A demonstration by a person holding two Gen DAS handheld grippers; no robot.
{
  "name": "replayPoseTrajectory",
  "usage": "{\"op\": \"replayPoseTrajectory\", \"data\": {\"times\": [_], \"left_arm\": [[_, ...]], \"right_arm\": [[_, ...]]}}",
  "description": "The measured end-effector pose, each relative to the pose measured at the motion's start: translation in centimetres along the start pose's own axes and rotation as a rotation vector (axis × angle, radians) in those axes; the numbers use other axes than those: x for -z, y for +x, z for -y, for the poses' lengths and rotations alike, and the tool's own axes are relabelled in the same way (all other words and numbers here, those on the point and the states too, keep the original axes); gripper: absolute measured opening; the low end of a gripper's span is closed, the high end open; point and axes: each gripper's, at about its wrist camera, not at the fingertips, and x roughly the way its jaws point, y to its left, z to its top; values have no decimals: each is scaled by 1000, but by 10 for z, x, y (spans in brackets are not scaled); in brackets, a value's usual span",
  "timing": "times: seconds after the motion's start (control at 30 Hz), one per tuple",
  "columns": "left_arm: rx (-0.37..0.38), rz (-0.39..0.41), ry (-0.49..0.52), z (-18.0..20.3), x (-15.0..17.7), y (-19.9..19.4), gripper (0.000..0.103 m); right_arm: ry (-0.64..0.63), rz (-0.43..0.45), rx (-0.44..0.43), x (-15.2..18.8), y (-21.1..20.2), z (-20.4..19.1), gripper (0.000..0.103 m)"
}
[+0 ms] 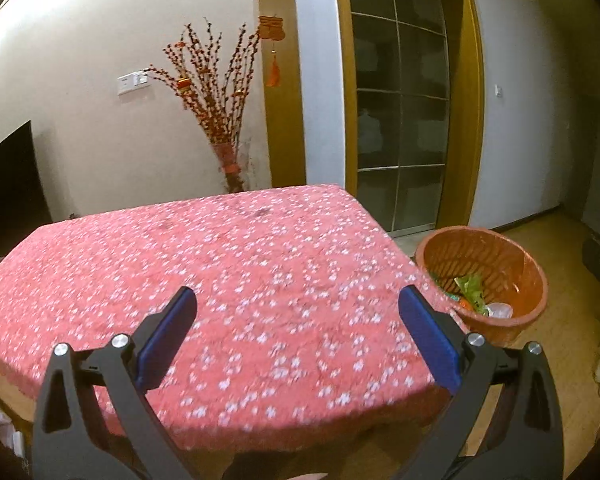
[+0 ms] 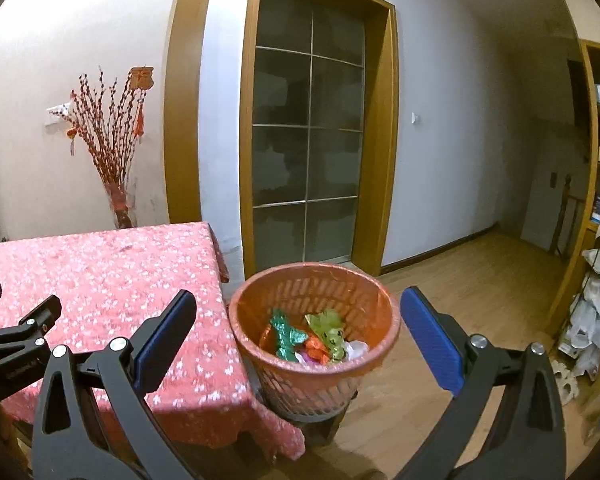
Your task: Collect trash
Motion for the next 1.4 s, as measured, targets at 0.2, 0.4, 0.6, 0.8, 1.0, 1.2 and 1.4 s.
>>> {"op": "replayPoseTrajectory", "data": {"times": [0.2, 0.4, 0.6, 0.8, 1.0, 1.2, 1.4], "left_arm": [[-31, 2, -5, -5, 15, -16, 99], [-17, -38, -21, -9, 31, -20, 99], [-10, -62, -32, -11, 43, -25, 99], [-29, -51, -35, -12, 47, -32, 99], [-43, -41, -38, -11, 48, -35, 99], [-62, -25, -19, -6, 48, -38, 99], [-70, -29, -8, -3, 50, -38, 99]], "right_arm": [[-18, -24, 23, 16, -13, -6, 101], [-31, -59, 23, 32, -19, -8, 101], [-13, -86, 31, 40, -24, -6, 101], [3, -105, 57, 47, -25, -2, 101], [0, -121, 88, 50, -24, 1, 101], [-20, -121, 111, 51, -22, 0, 101], [-29, -139, 118, 54, -21, 0, 101]]}}
